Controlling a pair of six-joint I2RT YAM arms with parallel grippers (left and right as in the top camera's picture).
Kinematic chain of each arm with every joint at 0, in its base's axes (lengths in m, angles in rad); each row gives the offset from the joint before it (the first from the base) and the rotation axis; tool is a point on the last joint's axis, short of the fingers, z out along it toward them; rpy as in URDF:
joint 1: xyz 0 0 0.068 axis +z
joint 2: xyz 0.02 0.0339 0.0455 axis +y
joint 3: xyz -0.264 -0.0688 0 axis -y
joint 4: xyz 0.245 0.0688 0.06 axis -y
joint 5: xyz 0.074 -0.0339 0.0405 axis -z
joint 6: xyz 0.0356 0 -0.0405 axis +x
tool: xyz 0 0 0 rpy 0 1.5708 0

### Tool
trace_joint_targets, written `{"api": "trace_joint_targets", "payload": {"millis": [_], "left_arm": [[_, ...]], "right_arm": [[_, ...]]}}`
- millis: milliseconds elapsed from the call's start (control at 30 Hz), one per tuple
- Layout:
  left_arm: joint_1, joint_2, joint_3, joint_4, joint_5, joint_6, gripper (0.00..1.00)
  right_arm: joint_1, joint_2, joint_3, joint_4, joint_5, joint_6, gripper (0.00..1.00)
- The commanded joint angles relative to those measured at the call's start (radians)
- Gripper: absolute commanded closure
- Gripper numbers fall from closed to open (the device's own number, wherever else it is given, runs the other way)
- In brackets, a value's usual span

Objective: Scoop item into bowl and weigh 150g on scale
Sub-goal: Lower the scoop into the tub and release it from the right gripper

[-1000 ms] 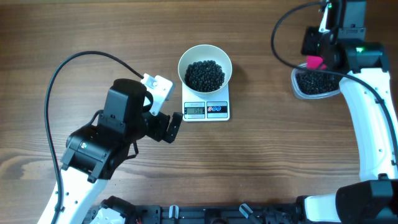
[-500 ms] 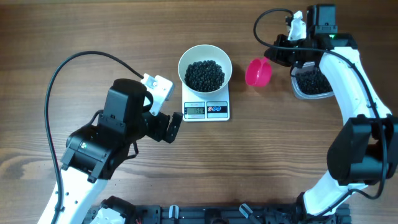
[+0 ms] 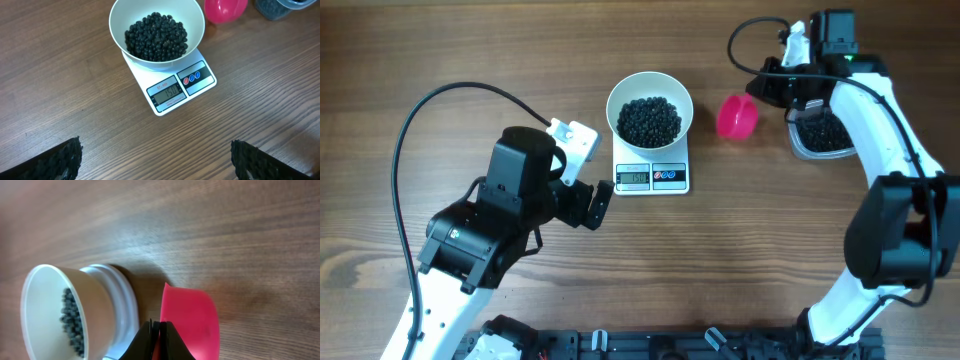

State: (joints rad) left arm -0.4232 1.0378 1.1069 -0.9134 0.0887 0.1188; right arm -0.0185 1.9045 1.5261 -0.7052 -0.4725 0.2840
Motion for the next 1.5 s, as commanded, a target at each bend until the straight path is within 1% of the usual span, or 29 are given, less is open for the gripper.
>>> {"api": "trace_joint_targets", "payload": {"millis": [0,100,167,233,300,367,400,433,500,600,667,800,833,867,967,1033,1067,1133,1167,1200,1333,1400,1467], "left_arm": [[0.005,-0.004,0.013,0.003,0.011,0.008,0.0],[0.005,-0.004,0.013,0.003,0.011,0.008,0.0],[0.005,-0.004,0.013,0.003,0.011,0.008,0.0],[0.005,-0.004,0.013,0.003,0.011,0.008,0.0],[0.005,-0.004,0.013,0.003,0.011,0.008,0.0],[0.005,-0.004,0.013,0.003,0.012,0.008,0.0],[0.005,-0.004,0.013,0.003,0.011,0.008,0.0],[0.005,-0.004,0.013,0.003,0.012,0.008,0.0],[0.005,-0.004,0.013,0.003,0.011,0.008,0.0],[0.005,-0.004,0.013,0.003,0.011,0.008,0.0],[0.005,-0.004,0.013,0.003,0.011,0.008,0.0],[0.005,-0.004,0.013,0.003,0.011,0.008,0.0],[0.005,-0.004,0.013,0.003,0.012,0.008,0.0],[0.005,-0.004,0.013,0.003,0.011,0.008,0.0],[0.005,-0.004,0.013,0.003,0.011,0.008,0.0],[0.005,-0.004,0.013,0.003,0.012,0.008,0.0],[0.005,-0.004,0.013,0.003,0.011,0.008,0.0],[0.005,-0.004,0.013,0.003,0.011,0.008,0.0],[0.005,-0.004,0.013,0.003,0.012,0.008,0.0],[0.005,-0.004,0.013,0.003,0.012,0.008,0.0],[0.005,-0.004,0.013,0.003,0.011,0.008,0.0],[0.005,-0.004,0.013,0.003,0.012,0.008,0.0],[0.005,-0.004,0.013,0.003,0.011,0.008,0.0]], "right_arm": [[-0.14,-0.148,0.002,-0.036,-0.051,-0.017,0.96],[-0.289,-0.184,0.002,-0.083,-0.062,-0.035,0.96],[-0.346,-0.185,0.002,-0.107,-0.064,-0.057,0.96],[-0.383,-0.185,0.001,-0.15,-0.056,-0.101,0.96],[-0.395,-0.182,0.001,-0.174,0.003,-0.101,0.96],[-0.394,-0.179,0.001,-0.186,0.02,-0.102,0.96],[-0.393,-0.177,0.0,-0.191,0.024,-0.101,0.84],[-0.393,-0.177,-0.001,-0.193,0.034,-0.101,0.65],[-0.393,-0.177,-0.001,-0.194,0.047,-0.1,0.52],[-0.393,-0.177,-0.001,-0.202,0.058,-0.1,0.45],[-0.393,-0.177,-0.001,-0.201,0.063,-0.099,0.44],[-0.393,-0.177,-0.001,-0.257,0.191,-0.093,0.36],[-0.393,-0.177,-0.001,-0.281,0.249,-0.076,0.36],[-0.393,-0.177,-0.001,-0.33,0.357,-0.039,0.35],[-0.393,-0.177,-0.001,-0.375,0.425,-0.01,0.35],[-0.393,-0.179,0.0,-0.388,0.426,0.008,0.35],[-0.393,-0.182,0.0,-0.393,0.427,0.007,0.32],[-0.393,-0.199,0.0,-0.415,0.428,0.008,0.22],[-0.393,-0.217,0.001,-0.43,0.428,0.008,0.09],[-0.393,-0.226,0.003,-0.441,0.428,0.009,0.0],[-0.393,-0.266,0.028,-0.519,0.404,0.06,0.0],[-0.379,-0.291,0.035,-0.524,0.337,0.05,0.0],[-0.341,-0.333,0.035,-0.51,0.263,0.008,0.0]]}}
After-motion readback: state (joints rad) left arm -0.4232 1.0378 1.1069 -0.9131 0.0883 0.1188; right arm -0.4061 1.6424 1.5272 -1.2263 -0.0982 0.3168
